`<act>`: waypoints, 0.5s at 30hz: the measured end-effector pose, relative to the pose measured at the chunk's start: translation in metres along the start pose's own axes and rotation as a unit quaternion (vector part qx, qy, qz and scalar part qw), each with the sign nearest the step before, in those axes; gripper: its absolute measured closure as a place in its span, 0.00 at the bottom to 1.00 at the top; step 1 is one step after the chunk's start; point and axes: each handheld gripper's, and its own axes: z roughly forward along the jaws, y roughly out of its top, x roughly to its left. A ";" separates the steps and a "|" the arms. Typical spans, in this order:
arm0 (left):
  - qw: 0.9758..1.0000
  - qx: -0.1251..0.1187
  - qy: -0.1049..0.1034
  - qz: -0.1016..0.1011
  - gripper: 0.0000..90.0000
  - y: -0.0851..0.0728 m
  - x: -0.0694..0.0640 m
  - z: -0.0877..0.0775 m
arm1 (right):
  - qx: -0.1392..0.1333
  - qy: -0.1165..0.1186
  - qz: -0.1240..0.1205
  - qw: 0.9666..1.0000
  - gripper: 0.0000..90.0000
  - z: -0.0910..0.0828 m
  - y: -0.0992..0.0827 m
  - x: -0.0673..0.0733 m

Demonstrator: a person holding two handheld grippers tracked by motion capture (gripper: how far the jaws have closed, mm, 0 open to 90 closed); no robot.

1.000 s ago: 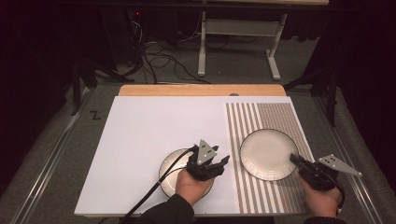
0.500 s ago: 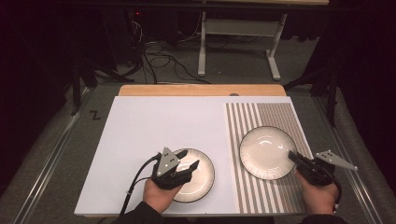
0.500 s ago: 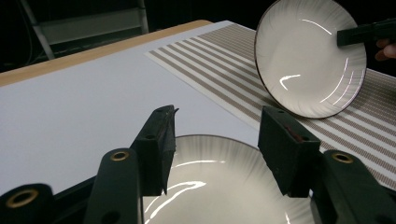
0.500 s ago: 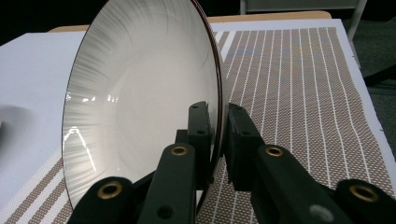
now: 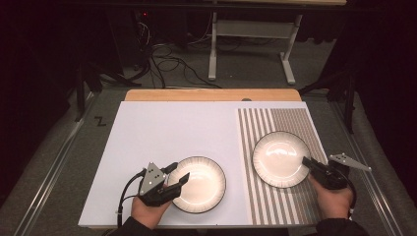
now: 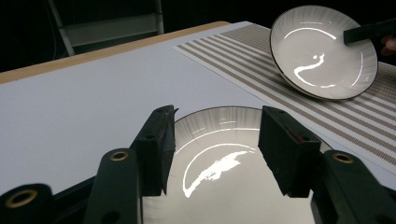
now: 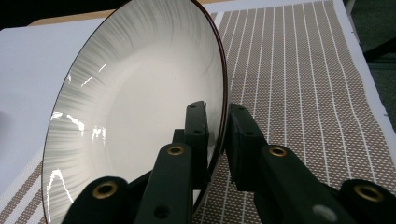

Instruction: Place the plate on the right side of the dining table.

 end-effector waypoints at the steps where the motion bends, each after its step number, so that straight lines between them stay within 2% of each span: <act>1: 1.000 0.000 0.000 0.000 0.52 -0.001 0.000 0.000 | 0.002 0.000 0.002 1.000 0.90 0.001 0.000 -0.001; 9: 1.000 -0.002 0.005 0.005 0.47 -0.005 0.000 -0.005 | 0.007 0.001 0.006 1.000 0.90 0.006 0.002 -0.004; 15: 1.000 0.008 0.016 0.005 0.37 -0.008 0.003 -0.010 | 0.008 0.003 0.008 1.000 0.90 0.008 0.002 -0.005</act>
